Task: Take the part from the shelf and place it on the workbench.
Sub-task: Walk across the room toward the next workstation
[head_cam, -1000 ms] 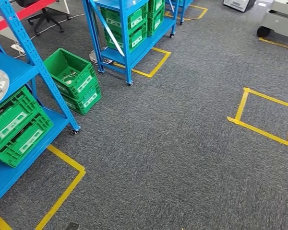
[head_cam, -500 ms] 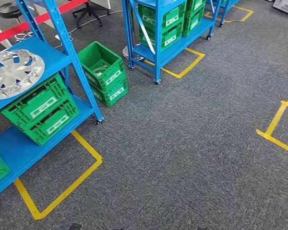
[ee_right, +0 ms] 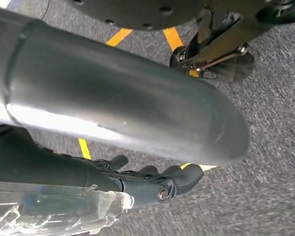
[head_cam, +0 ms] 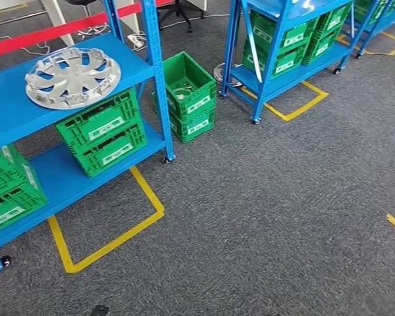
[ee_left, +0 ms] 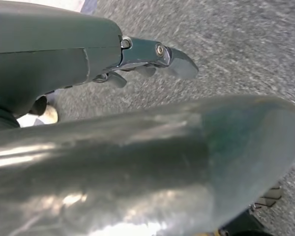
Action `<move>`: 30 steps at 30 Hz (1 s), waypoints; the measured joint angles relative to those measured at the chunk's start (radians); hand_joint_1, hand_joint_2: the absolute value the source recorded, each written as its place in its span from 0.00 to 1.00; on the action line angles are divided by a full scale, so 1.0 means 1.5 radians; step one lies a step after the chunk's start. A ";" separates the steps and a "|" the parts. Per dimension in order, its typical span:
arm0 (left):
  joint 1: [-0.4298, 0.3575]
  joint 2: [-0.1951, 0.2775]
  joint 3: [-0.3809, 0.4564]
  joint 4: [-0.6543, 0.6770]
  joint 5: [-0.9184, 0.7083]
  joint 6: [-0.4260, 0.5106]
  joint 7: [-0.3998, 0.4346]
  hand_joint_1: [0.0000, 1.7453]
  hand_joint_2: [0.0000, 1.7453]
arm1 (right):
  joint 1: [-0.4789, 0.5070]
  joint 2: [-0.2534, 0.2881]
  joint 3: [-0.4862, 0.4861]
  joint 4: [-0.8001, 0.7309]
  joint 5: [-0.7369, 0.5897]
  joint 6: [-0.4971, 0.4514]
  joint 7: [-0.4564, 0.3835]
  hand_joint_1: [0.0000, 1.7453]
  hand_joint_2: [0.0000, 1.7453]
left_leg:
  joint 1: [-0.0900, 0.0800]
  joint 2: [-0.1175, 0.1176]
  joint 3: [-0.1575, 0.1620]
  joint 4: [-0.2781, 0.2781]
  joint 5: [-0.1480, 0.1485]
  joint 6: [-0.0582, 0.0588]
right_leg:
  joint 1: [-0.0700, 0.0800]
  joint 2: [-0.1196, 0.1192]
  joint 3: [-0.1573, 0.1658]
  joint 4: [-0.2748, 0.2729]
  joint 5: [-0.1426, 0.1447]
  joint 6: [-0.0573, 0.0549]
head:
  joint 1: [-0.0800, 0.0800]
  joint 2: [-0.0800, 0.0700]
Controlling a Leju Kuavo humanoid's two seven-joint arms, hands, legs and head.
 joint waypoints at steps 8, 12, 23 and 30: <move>0.002 0.000 0.001 0.000 -0.002 -0.001 0.001 0.00 0.00 | -0.002 0.000 0.000 0.000 0.003 0.000 -0.003 0.00 0.00 | 0.005 -0.056 -0.013 0.006 0.006 -0.026 | -0.007 0.045 0.080 -0.178 0.080 -0.011 | -0.001 0.000; -0.001 0.000 0.001 0.000 -0.002 0.000 0.005 0.00 0.00 | -0.001 0.000 0.000 0.000 0.004 0.000 -0.005 0.00 0.00 | 0.002 0.008 -0.066 0.113 -0.055 -0.036 | -0.005 0.007 0.080 -0.182 0.083 -0.025 | -0.010 0.000; -0.004 -0.002 0.002 0.000 -0.007 0.001 0.007 0.00 0.00 | -0.004 0.000 0.000 0.000 0.005 0.000 -0.003 0.00 0.00 | -0.006 0.063 -0.008 0.004 0.002 -0.015 | 0.004 -0.077 0.091 -0.183 0.071 -0.010 | -0.011 0.000; -0.004 -0.003 0.005 0.000 -0.008 0.003 0.008 0.00 0.00 | 0.000 0.000 -0.001 0.000 0.004 -0.002 -0.002 0.00 0.00 | 0.001 0.004 -0.008 0.000 0.007 -0.001 | 0.000 -0.001 -0.002 0.009 -0.011 0.005 | -0.002 0.000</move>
